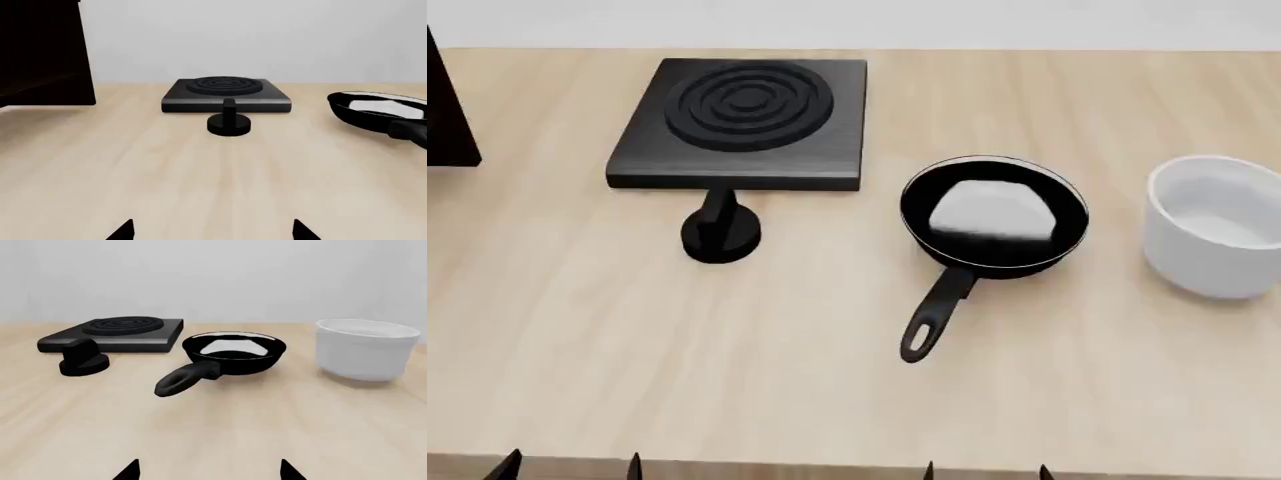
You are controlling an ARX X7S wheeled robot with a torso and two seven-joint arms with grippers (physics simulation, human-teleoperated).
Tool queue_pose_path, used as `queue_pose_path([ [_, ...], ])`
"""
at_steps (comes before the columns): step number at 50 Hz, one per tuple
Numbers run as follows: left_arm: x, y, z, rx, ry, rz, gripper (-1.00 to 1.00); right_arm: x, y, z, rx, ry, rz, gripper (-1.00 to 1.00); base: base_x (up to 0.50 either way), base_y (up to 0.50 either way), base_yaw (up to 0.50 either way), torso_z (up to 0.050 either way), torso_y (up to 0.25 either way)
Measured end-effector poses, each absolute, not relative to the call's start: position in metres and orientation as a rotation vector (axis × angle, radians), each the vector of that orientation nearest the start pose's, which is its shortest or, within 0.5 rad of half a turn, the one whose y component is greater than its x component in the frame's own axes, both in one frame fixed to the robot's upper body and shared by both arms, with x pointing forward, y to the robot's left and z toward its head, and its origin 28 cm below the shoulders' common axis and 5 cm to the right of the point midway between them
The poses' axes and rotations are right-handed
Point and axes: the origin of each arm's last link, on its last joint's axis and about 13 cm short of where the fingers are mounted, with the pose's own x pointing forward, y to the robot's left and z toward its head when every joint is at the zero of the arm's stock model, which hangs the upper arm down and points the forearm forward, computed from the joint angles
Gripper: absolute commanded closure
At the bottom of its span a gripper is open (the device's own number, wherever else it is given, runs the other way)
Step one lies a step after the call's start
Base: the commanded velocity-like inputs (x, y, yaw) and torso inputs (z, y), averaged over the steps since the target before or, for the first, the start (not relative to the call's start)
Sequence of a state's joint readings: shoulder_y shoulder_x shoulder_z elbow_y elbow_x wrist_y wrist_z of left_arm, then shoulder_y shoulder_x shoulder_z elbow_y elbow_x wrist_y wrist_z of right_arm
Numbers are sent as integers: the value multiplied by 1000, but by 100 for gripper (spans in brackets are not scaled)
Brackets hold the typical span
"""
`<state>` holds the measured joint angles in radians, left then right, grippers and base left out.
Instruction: Put the frying pan under the cabinet shelf.
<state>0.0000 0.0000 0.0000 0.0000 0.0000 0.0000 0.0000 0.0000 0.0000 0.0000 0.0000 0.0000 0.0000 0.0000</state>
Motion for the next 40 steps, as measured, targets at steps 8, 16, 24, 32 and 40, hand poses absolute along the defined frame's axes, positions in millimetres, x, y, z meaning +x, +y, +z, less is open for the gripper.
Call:
queue_pose_path([
  [8, 212, 206, 16, -2, -7, -2, -100, 210, -96, 13, 1, 1, 0, -100, 0, 0, 0, 0, 0],
  [16, 211, 206, 14, 0, -7, -1, -100, 210, -96, 13, 3, 3, 1, -100, 0, 0, 0, 12, 22],
  [24, 210, 206, 14, 17, -11, -2, -100, 210, -96, 13, 4, 3, 3, -100, 0, 0, 0, 47, 89],
  [32, 209, 206, 13, 31, -14, -5, -100, 210, -96, 13, 3, 3, 4, -100, 0, 0, 0, 48, 87],
  [40, 208, 205, 14, 36, -14, -11, -100, 209, -96, 14, 3, 5, 5, -100, 0, 0, 0, 48, 86],
])
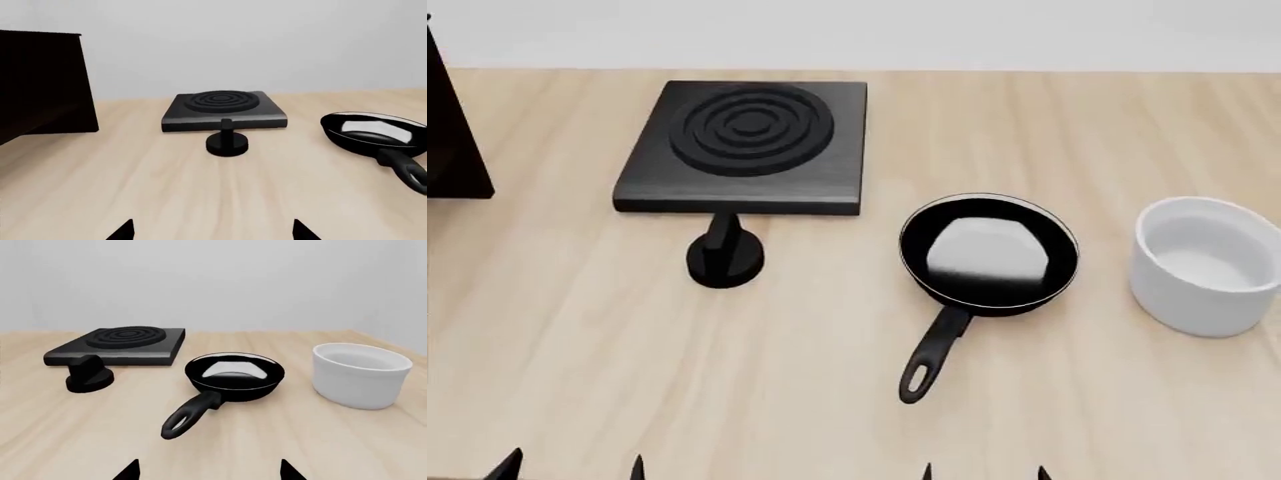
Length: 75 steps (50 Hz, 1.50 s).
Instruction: Put the frying pan under the cabinet shelf.
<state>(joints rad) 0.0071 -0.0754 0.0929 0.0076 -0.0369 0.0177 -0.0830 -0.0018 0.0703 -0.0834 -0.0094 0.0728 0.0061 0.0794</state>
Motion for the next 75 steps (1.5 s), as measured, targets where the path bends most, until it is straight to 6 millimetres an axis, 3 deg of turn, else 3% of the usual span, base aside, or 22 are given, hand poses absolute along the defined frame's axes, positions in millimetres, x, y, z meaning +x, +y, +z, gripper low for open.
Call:
queue_pose_path([
  [19, 207, 204, 16, 48, -20, -18, -100, 208, -97, 16, 2, 4, 2, -100, 0, 0, 0, 48, 85],
  [26, 207, 204, 29, 42, -28, -14, -100, 209, -100, 28, -10, -3, -3, -100, 0, 0, 0, 0, 0],
  [55, 210, 212, 169, 123, -152, -53, -100, 219, -125, 152, -117, -59, 3, -100, 0, 0, 0, 0, 0],
  [75, 210, 219, 247, 187, -273, -75, -100, 221, -139, 226, -230, -107, 21, -100, 0, 0, 0, 0, 0],
])
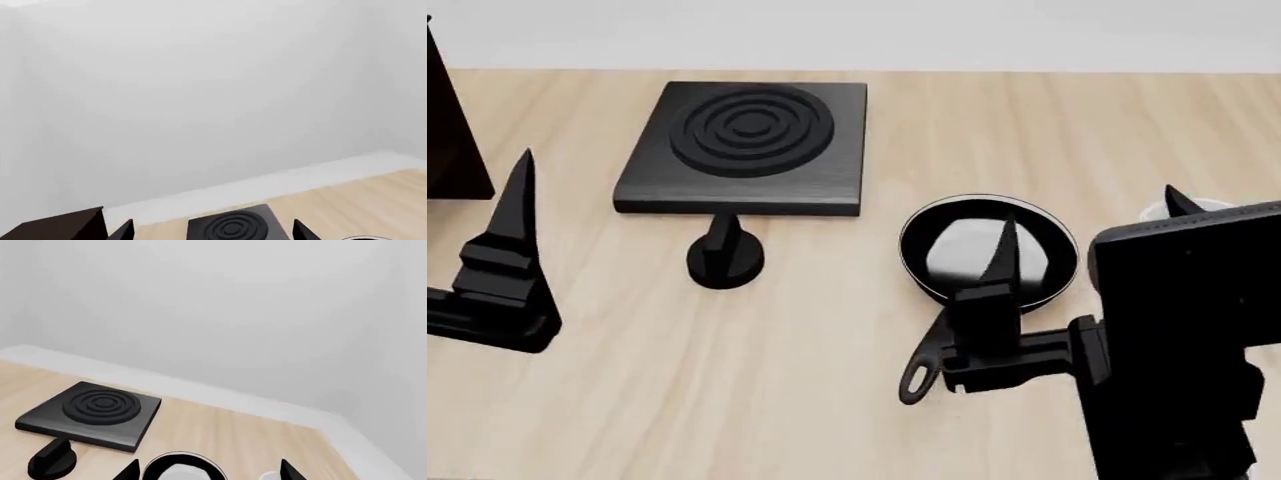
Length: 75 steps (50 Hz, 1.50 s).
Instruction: Put the frying pan under the cabinet shelf.
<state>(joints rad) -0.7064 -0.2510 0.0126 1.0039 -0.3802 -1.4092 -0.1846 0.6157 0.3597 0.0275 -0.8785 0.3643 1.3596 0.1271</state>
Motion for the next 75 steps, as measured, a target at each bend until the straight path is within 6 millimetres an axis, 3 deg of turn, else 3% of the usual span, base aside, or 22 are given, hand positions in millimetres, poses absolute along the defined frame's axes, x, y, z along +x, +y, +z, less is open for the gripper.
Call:
queue_pose_path([
  [24, 207, 221, 338, 273, -381, -97, -100, 229, -145, 307, -340, -169, 31, -100, 0, 0, 0, 0, 0],
  [39, 200, 222, 382, 301, -419, -109, -100, 232, -145, 347, -385, -205, 32, -100, 0, 0, 0, 0, 0],
  [75, 187, 221, 446, 375, -465, -131, -100, 229, -144, 417, -445, -307, 2, -100, 0, 0, 0, 0, 0],
])
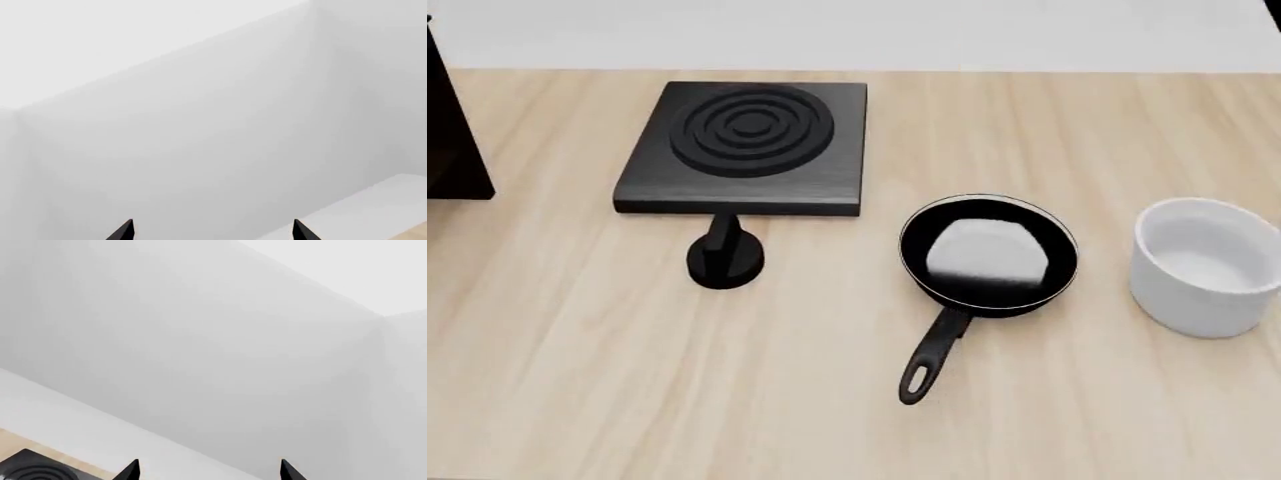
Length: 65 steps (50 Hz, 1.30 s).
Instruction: Put the frying pan under the cabinet shelf.
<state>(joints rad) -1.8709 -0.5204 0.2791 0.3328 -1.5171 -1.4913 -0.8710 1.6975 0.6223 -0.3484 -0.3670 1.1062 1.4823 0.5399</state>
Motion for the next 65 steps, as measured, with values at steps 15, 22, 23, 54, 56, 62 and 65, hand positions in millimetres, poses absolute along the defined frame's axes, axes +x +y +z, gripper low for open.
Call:
queue_pose_path([
  [15, 186, 218, 461, 399, -474, -147, -100, 225, -147, 441, -471, -348, -29, -100, 5, 161, 0, 0, 0],
  [22, 186, 218, 464, 403, -473, -144, -100, 225, -146, 445, -484, -361, -32, -100, 21, 500, 0, 0, 0],
  [23, 186, 218, 464, 403, -473, -143, -100, 225, -146, 446, -484, -363, -32, -100, 23, 500, 0, 0, 0],
  [54, 184, 218, 467, 408, -477, -134, -100, 225, -144, 446, -464, -375, -18, -100, 24, 500, 0, 0, 0],
  [56, 184, 218, 467, 409, -477, -134, -100, 225, -144, 446, -463, -376, -17, -100, 23, 500, 0, 0, 0],
  [62, 184, 218, 467, 408, -478, -131, -100, 225, -144, 447, -461, -389, -17, -100, 0, 15, 0, 0, 0],
  [65, 183, 218, 467, 409, -479, -134, -100, 224, -144, 447, -463, -395, -20, -100, 0, 0, 0, 0, 0],
])
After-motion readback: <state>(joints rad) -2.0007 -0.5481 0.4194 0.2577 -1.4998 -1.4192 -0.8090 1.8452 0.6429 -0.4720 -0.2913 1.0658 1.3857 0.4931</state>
